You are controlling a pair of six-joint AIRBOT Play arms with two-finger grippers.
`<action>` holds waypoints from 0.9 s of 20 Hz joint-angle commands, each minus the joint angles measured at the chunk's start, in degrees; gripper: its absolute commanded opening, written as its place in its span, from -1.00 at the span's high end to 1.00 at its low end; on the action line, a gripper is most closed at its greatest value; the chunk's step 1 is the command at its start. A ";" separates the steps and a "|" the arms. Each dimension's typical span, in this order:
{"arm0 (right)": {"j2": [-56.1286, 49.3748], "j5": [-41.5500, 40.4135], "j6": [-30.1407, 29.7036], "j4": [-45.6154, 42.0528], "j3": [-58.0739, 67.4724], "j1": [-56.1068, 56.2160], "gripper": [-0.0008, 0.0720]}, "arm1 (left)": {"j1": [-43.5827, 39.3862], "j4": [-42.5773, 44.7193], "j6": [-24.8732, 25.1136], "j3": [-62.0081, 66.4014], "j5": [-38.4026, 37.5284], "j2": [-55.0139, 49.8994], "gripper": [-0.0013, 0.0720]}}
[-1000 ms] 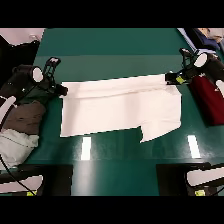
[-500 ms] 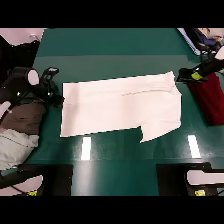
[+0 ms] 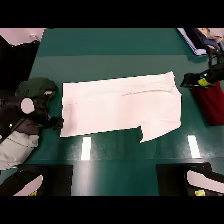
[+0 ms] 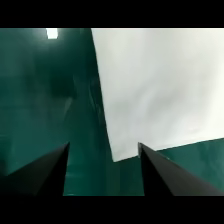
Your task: Fold the shirts.
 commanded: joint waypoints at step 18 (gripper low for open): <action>10.75 11.15 0.00 0.13 -12.52 -3.72 -0.25 | 0.02 -8.44 2.60 -3.21 7.13 1.18 0.89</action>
